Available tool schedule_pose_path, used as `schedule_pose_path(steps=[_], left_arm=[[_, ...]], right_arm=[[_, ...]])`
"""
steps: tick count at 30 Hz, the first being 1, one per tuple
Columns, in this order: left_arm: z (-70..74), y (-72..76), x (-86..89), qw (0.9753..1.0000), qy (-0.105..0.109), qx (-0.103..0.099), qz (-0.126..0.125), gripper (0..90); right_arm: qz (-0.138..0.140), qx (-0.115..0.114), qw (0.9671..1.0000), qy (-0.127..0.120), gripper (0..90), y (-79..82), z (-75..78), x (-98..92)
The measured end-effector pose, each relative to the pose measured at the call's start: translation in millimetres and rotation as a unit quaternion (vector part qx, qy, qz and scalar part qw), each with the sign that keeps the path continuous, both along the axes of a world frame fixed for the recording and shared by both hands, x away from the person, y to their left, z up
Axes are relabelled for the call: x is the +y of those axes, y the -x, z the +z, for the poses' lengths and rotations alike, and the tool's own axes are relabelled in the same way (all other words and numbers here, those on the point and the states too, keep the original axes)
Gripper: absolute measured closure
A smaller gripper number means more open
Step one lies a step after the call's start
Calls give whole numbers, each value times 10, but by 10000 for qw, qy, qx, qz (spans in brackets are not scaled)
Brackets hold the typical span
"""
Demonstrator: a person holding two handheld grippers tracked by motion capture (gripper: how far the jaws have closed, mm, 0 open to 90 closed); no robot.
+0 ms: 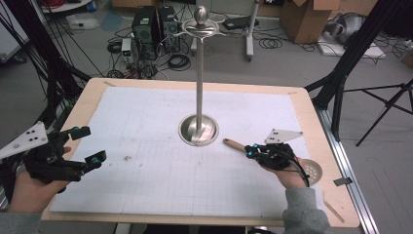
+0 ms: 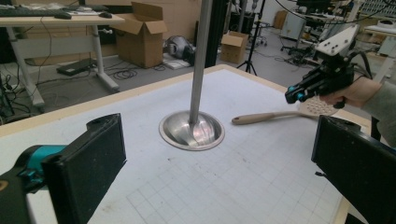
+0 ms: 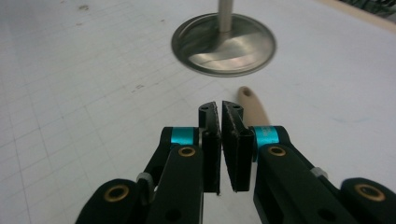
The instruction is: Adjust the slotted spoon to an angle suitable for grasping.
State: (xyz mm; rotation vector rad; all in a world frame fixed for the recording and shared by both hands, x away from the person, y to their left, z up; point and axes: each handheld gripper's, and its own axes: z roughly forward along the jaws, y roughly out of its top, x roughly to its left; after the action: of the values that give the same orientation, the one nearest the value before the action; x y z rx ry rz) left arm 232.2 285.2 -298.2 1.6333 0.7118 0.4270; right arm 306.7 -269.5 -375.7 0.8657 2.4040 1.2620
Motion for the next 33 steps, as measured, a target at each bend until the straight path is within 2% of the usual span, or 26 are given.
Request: schedule_pose_path(steps=[1,3,4,7,9,10,12,15,18,19,20,21,23,26,30,31,33], left_arm=[[4,-11,-5,10000,26,-7,7,33],[18,-29,-9,10000,47,-25,11,33],[22,-34,-14,10000,52,-42,3,33],[17,-51,-47,10000,33,-28,-36,33],[8,-64,-67,10000,17,-4,-49,33],[6,-69,-77,10000,15,1,-57,33],[7,-78,-88,10000,-18,0,-79,33],[22,-92,-89,10000,9,-37,-84,33],[25,-105,-82,9999,50,-35,-87,33],[22,-110,-76,10000,42,-30,-82,33],[17,-116,-76,9999,64,-24,-84,33],[11,-119,-74,10000,56,-13,-80,33],[-2,-125,-77,10000,40,10,-67,33],[-14,-126,-94,10000,14,32,-63,33],[-10,-110,-127,9999,-12,15,-106,33],[-10,-107,-132,9999,-7,17,-118,33],[-12,-103,-129,9999,-5,24,-113,33]], right_arm=[[-170,-28,9998,-83,837,20,43,-138],[-219,-61,9997,-104,827,29,57,-193],[-349,-113,9992,-172,799,56,105,-355],[-453,-179,9983,-316,726,79,179,-531],[-384,-182,9985,-347,644,91,218,-596],[-384,-182,9985,-347,644,91,218,-596],[-488,-130,9983,-305,557,90,237,-626],[-493,-82,9985,-217,457,32,235,-656],[-428,-128,9984,-344,349,13,255,-706],[-428,-128,9984,-344,349,13,255,-706],[-359,-162,9986,-354,257,19,287,-752],[-359,-162,9986,-354,257,19,287,-752],[-287,-158,9983,-484,149,53,360,-847],[-277,-241,9981,-504,103,90,412,-909],[-160,-297,9980,-540,95,148,447,-1001],[-122,-271,9983,-495,96,155,441,-1007],[14,-185,9995,-236,96,157,404,-1018]])
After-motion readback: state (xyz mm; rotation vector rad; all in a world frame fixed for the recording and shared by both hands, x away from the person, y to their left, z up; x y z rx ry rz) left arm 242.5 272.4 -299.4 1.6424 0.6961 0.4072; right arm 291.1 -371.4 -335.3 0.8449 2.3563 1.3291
